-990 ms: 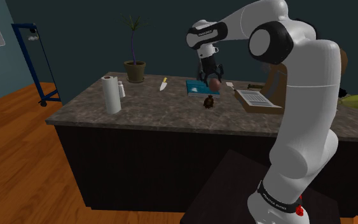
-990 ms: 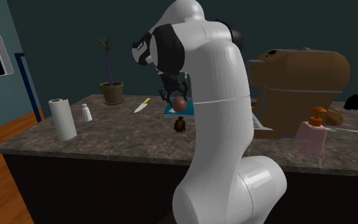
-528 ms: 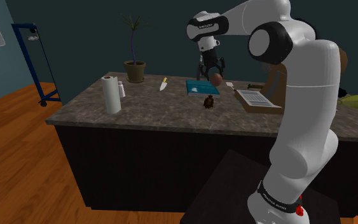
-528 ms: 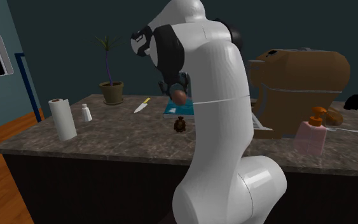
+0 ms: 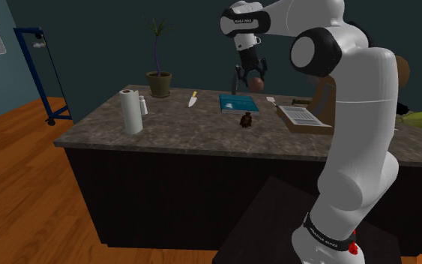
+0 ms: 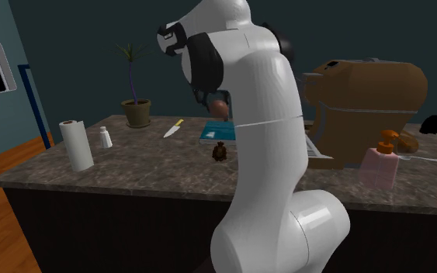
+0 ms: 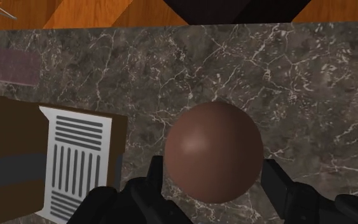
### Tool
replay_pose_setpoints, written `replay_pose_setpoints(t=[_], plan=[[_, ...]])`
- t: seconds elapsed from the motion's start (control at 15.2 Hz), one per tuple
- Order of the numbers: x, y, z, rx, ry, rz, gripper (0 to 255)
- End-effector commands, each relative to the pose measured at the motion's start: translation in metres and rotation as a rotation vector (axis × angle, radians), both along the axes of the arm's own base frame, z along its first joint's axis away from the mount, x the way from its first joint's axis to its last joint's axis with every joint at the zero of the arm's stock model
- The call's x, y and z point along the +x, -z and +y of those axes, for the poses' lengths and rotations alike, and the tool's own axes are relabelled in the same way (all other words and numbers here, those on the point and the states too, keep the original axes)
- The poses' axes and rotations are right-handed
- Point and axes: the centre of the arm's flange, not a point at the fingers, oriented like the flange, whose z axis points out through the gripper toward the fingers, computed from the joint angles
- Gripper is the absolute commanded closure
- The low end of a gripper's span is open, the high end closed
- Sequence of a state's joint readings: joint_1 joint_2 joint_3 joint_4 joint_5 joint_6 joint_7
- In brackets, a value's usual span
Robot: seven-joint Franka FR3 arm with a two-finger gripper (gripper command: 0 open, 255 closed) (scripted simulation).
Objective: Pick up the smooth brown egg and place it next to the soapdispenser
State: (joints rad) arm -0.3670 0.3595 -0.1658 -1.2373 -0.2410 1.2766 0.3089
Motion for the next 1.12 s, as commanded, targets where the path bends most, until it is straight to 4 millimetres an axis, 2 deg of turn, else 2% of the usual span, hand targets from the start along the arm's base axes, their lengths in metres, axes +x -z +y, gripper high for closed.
replay_pose_setpoints(t=[0.0, 0.59, 1.06], plan=[[0.000, -0.010, -0.001, 0.000, 0.000, 0.000, 255], [0.000, -0.054, -0.001, 0.000, 0.000, 0.000, 255], [-0.085, -0.054, -0.039, 0.000, 0.000, 0.000, 255]])
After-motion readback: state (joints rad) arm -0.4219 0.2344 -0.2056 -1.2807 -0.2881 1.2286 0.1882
